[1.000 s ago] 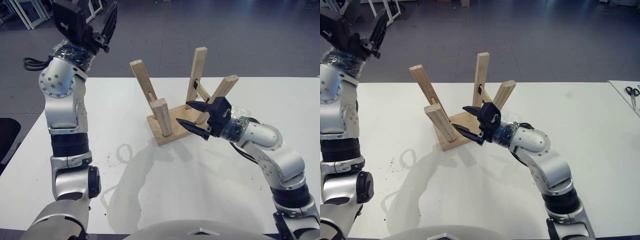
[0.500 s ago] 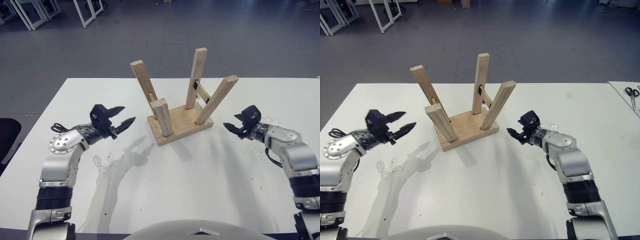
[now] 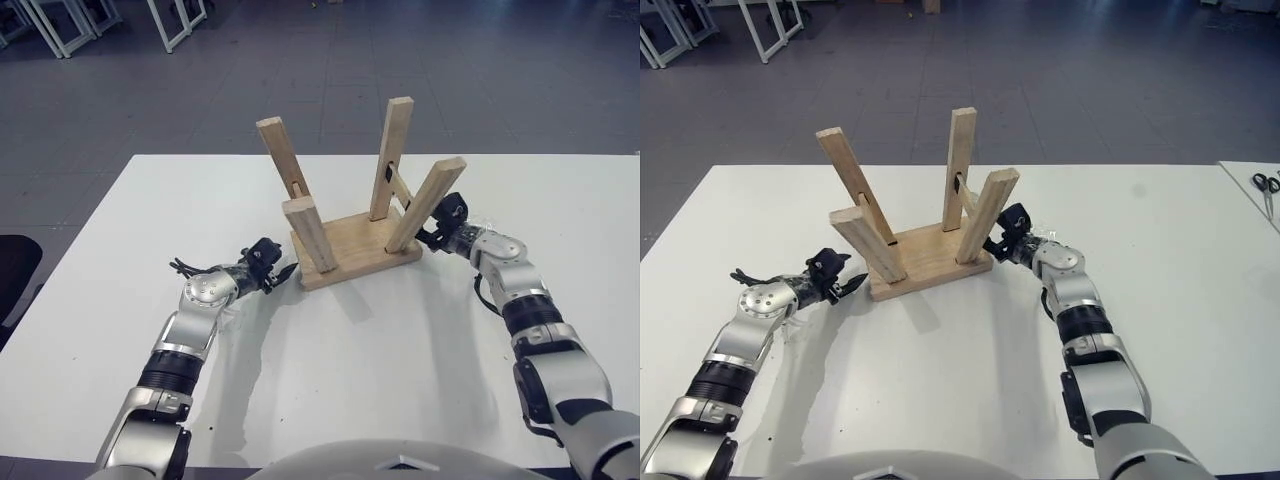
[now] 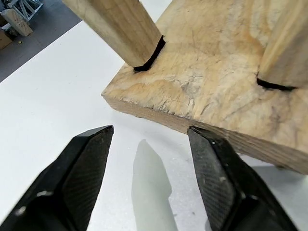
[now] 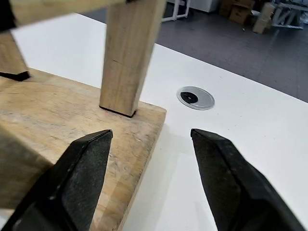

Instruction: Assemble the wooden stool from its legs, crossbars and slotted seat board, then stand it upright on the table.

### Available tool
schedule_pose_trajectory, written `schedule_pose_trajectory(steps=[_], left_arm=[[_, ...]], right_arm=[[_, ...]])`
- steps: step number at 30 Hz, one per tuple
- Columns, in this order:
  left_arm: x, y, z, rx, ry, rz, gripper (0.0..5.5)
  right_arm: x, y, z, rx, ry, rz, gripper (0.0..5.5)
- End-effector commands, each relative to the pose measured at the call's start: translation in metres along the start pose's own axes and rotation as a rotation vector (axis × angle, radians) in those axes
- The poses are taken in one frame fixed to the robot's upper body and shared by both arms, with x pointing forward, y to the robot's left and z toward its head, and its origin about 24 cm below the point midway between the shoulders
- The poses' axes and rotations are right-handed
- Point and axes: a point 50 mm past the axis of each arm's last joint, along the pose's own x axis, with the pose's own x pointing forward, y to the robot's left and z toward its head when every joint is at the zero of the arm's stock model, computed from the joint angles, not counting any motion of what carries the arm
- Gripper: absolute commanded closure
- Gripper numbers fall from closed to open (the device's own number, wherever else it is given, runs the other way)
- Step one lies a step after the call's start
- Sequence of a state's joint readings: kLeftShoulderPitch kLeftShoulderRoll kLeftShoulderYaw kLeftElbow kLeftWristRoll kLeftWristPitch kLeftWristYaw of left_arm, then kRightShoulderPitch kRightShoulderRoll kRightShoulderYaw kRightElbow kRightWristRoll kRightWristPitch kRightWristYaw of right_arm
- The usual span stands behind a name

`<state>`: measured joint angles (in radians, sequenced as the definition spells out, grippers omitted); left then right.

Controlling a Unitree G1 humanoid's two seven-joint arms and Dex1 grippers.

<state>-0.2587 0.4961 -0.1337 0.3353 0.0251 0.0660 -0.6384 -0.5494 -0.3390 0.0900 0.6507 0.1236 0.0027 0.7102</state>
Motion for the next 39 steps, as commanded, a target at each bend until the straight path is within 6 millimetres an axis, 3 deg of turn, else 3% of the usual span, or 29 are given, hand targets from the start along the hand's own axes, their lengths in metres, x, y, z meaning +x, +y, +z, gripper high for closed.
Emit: schedule_pose_trajectory(steps=[1,4,6,10,15,19,23,24,29,31,35,39], left_arm=[[0.001,0.008,0.005,0.064,-0.032,-0.092,2.61],[-0.023,0.039,0.009,0.147,-0.034,-0.127,2.61],[-0.031,0.049,0.015,0.171,-0.057,-0.181,2.61],[-0.035,0.052,0.031,0.141,-0.161,-0.315,2.61],[-0.044,0.040,0.046,0.073,-0.234,-0.549,2.61],[-0.036,0.027,0.062,0.019,-0.304,-0.616,2.61],[-0.017,0.010,0.065,-0.017,-0.304,-0.659,2.61],[-0.013,0.005,0.064,-0.026,-0.298,-0.670,2.81],[0.003,-0.005,0.060,-0.134,-0.305,-0.676,3.59],[0.001,-0.005,0.058,-0.148,-0.288,-0.703,3.99],[-0.017,-0.005,0.050,-0.220,-0.230,-0.825,4.02],[-0.044,-0.001,0.068,-0.357,-0.270,-0.948,4.09]], right_arm=[[-0.025,0.007,-0.004,-0.058,0.014,0.079,2.48],[-0.056,-0.006,-0.003,-0.121,0.092,0.070,2.48],[-0.068,-0.011,-0.001,-0.133,0.127,0.062,2.48],[-0.082,-0.011,0.002,-0.135,0.172,0.099,2.48],[-0.097,-0.001,0.012,-0.143,0.205,0.250,2.48],[-0.090,0.015,0.024,-0.114,0.150,0.363,2.48],[-0.071,0.025,0.028,-0.085,0.114,0.425,2.48],[-0.066,0.026,0.029,-0.077,0.108,0.435,2.45],[-0.047,0.032,0.023,-0.066,0.102,0.499,3.41],[-0.048,0.035,0.021,-0.062,0.103,0.545,3.89],[-0.061,0.037,0.027,0.006,0.066,0.622,4.23],[-0.089,0.031,0.043,0.209,0.000,0.702,4.29]])
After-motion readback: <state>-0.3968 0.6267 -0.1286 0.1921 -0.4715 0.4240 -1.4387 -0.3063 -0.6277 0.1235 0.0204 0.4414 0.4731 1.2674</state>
